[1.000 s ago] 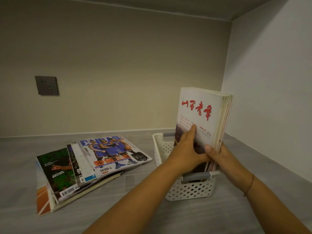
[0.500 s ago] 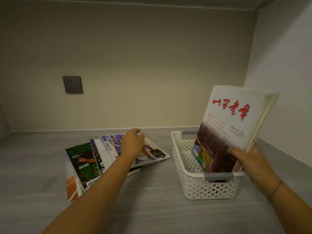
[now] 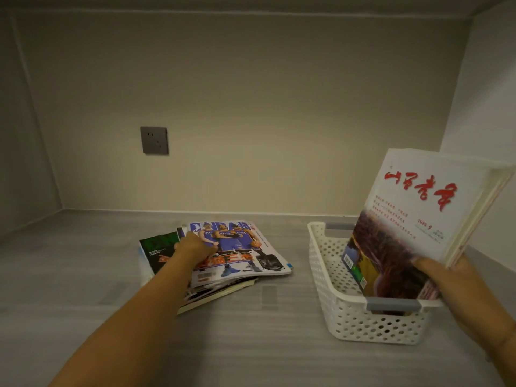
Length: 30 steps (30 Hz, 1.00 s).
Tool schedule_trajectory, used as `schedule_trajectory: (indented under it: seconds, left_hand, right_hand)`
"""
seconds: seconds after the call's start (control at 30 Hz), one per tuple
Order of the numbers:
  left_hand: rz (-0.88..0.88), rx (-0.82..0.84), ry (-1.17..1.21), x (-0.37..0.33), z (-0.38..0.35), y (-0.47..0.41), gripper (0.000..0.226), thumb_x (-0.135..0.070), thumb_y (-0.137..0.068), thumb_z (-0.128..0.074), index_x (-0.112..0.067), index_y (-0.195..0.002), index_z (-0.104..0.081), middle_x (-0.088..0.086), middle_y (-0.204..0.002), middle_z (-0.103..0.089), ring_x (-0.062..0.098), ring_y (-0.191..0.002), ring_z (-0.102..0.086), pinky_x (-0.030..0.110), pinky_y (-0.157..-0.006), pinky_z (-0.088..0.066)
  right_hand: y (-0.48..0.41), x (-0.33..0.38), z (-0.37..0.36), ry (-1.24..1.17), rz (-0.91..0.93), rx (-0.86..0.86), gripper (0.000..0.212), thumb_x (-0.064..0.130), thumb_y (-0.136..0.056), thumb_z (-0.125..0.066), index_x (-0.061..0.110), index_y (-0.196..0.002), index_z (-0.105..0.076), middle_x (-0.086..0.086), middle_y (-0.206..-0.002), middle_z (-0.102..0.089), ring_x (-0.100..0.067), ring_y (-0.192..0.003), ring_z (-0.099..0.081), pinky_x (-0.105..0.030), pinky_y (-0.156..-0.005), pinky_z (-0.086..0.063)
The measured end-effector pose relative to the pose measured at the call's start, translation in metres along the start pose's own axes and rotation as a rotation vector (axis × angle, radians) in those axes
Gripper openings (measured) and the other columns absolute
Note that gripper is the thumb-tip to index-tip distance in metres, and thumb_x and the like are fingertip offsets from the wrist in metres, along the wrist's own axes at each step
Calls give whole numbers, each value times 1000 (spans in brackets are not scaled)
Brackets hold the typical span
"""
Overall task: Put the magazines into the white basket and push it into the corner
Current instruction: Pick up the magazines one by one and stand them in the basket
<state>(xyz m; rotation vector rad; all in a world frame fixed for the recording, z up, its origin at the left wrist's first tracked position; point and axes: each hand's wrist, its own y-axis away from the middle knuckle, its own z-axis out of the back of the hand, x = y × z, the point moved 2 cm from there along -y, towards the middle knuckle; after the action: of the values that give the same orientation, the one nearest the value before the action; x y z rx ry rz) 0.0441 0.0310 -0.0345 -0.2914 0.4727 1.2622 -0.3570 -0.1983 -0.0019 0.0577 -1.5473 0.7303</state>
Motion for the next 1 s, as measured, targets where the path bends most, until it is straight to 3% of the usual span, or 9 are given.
schedule_trajectory:
  seconds: [0.1,0.23,0.33,0.43,0.53,0.63,0.73,0.87,1.0]
  left_hand:
    - [83,21,51,18,17,-2,71,-47,-74,-75,-3,-123,-49,16,-125,-58,31,-112,-56,38,-98,-45]
    - [186,178,100,31,33,-1,47,-38,-72,-79,-3,-85,-50,14,-98,-62,27,-88,-59,35,-79,-46]
    - [184,256,251,34,40,0,36,-28,-78,-76,-2,-91,-54,15,-94,-67,29,-88,-67,36,-83,-53]
    - [201,481,646,32,42,13,18,-15,-87,-65,-2,-89,-54,16,-67,-71,26,-54,-69,29,-48,-57]
    - [138,536,807,15,41,31,7,-7,-92,-55,-2,-87,-53,17,-77,-68,27,-65,-66,27,-46,-56]
    - [35,437,809,-16,43,49,7,-3,-95,-49,-1,-89,-53,14,-78,-62,24,-68,-59,27,-49,-54]
    - [-118,215,819,-46,57,66,7,-4,-94,-49,-7,-99,-53,14,-80,-62,25,-67,-61,33,-54,-52]
    - [-365,-110,894,-81,70,92,16,-11,-94,-48,-21,-104,-54,8,-100,-65,30,-87,-66,43,-75,-57]
    - [-535,-276,1019,-107,73,125,17,-17,-96,-47,-29,-107,-51,-6,-98,-63,14,-85,-66,28,-62,-56]
  right_hand:
    - [1,1,-1,7,-1,-2,57,2,-86,-57,17,-139,-41,-6,-134,-53,-25,-120,-51,-8,-74,-47]
    - [2,2,-3,6,-11,-12,55,1,-86,-56,17,-138,-42,-6,-130,-55,-25,-116,-53,-7,-70,-48]
    - [2,4,-3,5,-11,-12,55,2,-86,-57,17,-137,-43,-6,-129,-56,-25,-114,-53,-12,-74,-52]
    - [3,6,-2,13,-16,-24,55,3,-86,-57,17,-137,-42,-7,-131,-55,-27,-116,-52,-35,-91,-48]
    - [4,7,-4,7,-18,-26,55,1,-86,-57,15,-137,-42,-8,-132,-54,-27,-115,-53,-21,-79,-53]
    - [5,9,-5,0,-12,-14,56,0,-86,-55,15,-138,-42,-7,-132,-54,-26,-116,-52,-14,-76,-51]
    - [4,9,-4,-8,-19,-16,57,1,-86,-56,16,-139,-40,-8,-134,-53,-27,-117,-52,-40,-96,-46]
    - [4,7,-4,-6,-20,-19,57,1,-86,-57,16,-138,-41,-7,-132,-54,-26,-116,-53,-46,-99,-42]
    - [4,7,-5,-11,-23,-25,56,1,-85,-57,18,-137,-43,-5,-129,-55,-25,-115,-53,-44,-97,-43]
